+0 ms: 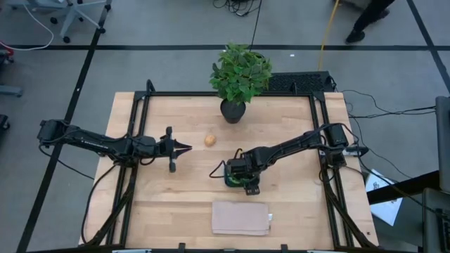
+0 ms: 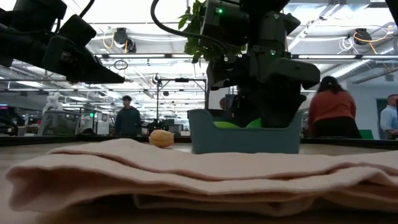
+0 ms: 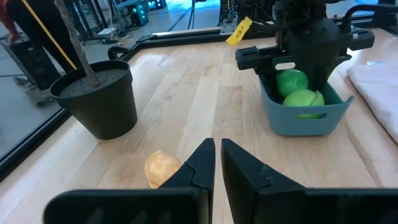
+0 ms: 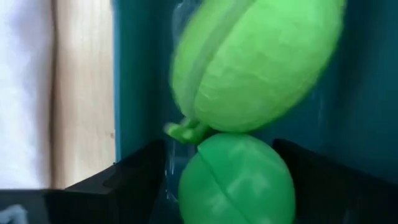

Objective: Pick and placing Produce into tupperware
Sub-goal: Put the green pear into the blue bin, then adjust the blue bin

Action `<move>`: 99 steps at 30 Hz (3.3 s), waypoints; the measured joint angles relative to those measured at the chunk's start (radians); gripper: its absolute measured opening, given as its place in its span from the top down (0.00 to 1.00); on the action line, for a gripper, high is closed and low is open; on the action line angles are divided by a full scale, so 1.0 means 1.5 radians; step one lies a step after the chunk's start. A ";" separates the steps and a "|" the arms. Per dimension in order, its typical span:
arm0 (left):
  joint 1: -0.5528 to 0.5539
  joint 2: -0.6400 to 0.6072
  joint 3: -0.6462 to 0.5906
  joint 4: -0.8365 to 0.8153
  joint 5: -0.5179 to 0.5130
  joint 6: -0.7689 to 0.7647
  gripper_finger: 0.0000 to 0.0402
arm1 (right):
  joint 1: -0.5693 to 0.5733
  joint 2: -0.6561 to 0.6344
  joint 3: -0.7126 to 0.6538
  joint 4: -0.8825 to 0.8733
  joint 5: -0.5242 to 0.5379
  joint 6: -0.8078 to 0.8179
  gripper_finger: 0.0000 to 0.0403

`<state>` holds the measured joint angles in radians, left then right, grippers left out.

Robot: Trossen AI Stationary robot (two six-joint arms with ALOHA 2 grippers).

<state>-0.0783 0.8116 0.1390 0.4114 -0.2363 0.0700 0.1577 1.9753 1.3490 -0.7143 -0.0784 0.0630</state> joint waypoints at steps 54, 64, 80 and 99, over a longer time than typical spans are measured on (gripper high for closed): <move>0.000 0.000 0.000 0.001 0.000 -0.002 0.92 | -0.001 -0.103 0.000 -0.004 0.097 0.016 0.40; 0.000 0.000 0.000 -0.002 0.000 -0.002 0.92 | -0.019 -0.143 0.000 0.006 0.107 -0.008 0.63; 0.000 0.000 0.000 -0.016 0.000 0.000 0.92 | -0.078 -0.144 0.000 -0.023 0.104 -0.057 0.99; 0.000 0.000 0.000 -0.017 0.000 0.000 0.92 | -0.114 -0.143 -0.058 -0.031 0.068 -0.045 1.00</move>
<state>-0.0780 0.8116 0.1387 0.3855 -0.2367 0.0704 -0.0139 1.7603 1.2617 -0.7615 0.0238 -0.0048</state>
